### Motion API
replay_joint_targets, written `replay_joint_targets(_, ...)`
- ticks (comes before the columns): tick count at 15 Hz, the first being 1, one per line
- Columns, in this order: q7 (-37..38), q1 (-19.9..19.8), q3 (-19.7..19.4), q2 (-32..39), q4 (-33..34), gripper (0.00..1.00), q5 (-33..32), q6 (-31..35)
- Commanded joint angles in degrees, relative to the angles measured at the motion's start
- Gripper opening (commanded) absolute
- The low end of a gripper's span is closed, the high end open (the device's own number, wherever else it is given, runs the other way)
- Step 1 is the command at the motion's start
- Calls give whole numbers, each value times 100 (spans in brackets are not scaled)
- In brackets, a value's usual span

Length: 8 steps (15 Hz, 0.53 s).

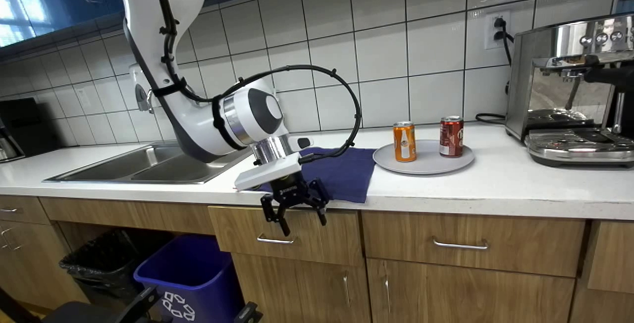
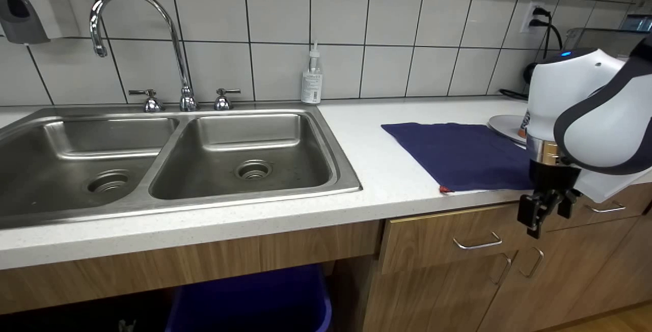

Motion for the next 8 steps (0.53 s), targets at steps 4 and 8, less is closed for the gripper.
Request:
replay_joint_targets(4,-43,-197,201,-630,-493,100,-120,-113)
replay_joint_targets(8,36,-191,200,-873,-690,100,-174,-63)
